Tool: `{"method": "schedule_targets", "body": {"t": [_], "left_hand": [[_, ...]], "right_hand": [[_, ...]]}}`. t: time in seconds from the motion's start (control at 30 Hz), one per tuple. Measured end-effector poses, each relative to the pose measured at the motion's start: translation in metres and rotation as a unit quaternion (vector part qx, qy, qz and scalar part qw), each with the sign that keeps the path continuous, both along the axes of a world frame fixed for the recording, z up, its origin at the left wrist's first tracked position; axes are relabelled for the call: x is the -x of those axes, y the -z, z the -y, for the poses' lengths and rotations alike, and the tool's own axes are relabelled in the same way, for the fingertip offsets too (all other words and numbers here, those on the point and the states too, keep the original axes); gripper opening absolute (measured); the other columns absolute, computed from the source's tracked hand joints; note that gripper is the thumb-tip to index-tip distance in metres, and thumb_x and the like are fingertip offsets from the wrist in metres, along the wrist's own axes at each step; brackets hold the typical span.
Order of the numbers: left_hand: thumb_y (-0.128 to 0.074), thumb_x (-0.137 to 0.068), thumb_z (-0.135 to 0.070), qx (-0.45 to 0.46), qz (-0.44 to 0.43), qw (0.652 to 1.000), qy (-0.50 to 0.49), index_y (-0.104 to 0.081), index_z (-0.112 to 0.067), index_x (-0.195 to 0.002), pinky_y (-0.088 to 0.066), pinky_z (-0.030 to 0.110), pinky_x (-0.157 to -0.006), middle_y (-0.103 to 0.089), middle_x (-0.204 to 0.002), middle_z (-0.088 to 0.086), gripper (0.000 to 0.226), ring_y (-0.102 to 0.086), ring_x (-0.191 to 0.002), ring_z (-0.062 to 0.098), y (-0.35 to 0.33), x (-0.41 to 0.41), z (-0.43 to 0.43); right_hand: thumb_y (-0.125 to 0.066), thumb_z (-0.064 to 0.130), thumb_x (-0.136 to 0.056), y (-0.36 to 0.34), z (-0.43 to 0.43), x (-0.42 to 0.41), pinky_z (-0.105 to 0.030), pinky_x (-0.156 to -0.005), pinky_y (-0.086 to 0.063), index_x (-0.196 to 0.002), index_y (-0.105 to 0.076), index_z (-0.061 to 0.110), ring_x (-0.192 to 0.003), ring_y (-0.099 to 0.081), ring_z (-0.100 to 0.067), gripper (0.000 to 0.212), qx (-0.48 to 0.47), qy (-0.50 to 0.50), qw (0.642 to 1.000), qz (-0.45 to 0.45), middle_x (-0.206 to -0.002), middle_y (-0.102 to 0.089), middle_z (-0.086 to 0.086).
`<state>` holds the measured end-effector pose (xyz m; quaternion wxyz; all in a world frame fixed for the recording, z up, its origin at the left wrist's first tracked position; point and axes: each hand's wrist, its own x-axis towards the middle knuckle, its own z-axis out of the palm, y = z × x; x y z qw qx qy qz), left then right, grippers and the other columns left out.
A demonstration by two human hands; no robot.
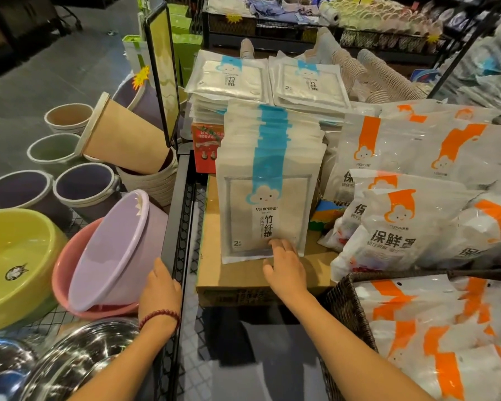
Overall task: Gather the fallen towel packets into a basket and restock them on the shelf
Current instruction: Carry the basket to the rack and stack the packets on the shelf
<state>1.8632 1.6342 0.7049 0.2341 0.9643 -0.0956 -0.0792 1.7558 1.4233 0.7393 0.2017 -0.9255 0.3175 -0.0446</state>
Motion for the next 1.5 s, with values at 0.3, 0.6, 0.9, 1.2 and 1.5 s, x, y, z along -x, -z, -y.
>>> {"method": "schedule_targets", "body": {"t": [0.3,0.6,0.9,1.2,1.5], "left_hand": [[-0.064,-0.084,-0.012,0.085,-0.108,0.990,0.024,-0.038,-0.004,-0.134,-0.044,0.041,-0.095,-0.053,-0.128,0.020,0.058,-0.052,-0.115,0.036,-0.010,-0.007,-0.007],[-0.068,-0.083,-0.006,0.211,-0.183,0.959,-0.056,-0.052,0.000,-0.126,-0.040,0.030,-0.095,-0.057,-0.125,0.015,0.047,-0.054,-0.114,0.025,-0.050,0.101,-0.091],[-0.064,-0.085,0.001,0.307,-0.149,0.850,-0.402,-0.055,0.005,-0.119,-0.044,0.028,-0.077,-0.061,-0.114,0.021,0.036,-0.055,-0.093,0.018,-0.043,0.349,-0.220],[-0.058,-0.084,0.012,0.356,-0.163,0.612,-0.687,-0.047,0.015,-0.124,-0.051,0.024,-0.071,-0.056,-0.115,0.031,0.042,-0.064,-0.083,0.021,0.021,0.640,-0.311],[-0.066,-0.083,-0.003,0.316,-0.199,0.536,-0.757,-0.061,-0.001,-0.115,-0.041,0.031,-0.091,-0.062,-0.118,0.019,0.032,-0.057,-0.108,0.029,0.090,0.826,-0.402]], "right_hand": [[-0.050,0.018,-0.091,-0.021,-0.002,0.017,-0.035,-0.098,-0.041,-0.134,-0.042,0.012,-0.123,-0.043,-0.024,0.044,-0.085,-0.029,0.995,-0.031,-0.136,-0.044,-0.008],[-0.057,0.019,-0.089,-0.040,-0.076,0.097,-0.028,-0.090,-0.047,-0.120,-0.056,0.016,-0.106,-0.056,-0.016,0.031,-0.213,-0.121,0.969,-0.018,-0.119,-0.060,-0.003],[-0.062,0.013,-0.088,-0.025,-0.219,0.193,-0.015,-0.074,-0.046,-0.109,-0.060,0.017,-0.089,-0.058,-0.008,0.021,-0.366,-0.392,0.837,-0.112,-0.098,-0.061,0.006],[-0.058,0.012,-0.088,0.042,-0.357,0.332,-0.029,-0.087,-0.045,-0.105,-0.061,0.007,-0.100,-0.060,-0.019,0.018,-0.260,-0.579,0.713,-0.297,-0.099,-0.063,-0.003],[-0.052,0.015,-0.093,0.122,-0.492,0.455,-0.027,-0.090,-0.040,-0.112,-0.055,0.012,-0.105,-0.053,-0.017,0.020,-0.146,-0.594,0.649,-0.453,-0.110,-0.054,-0.003]]}}
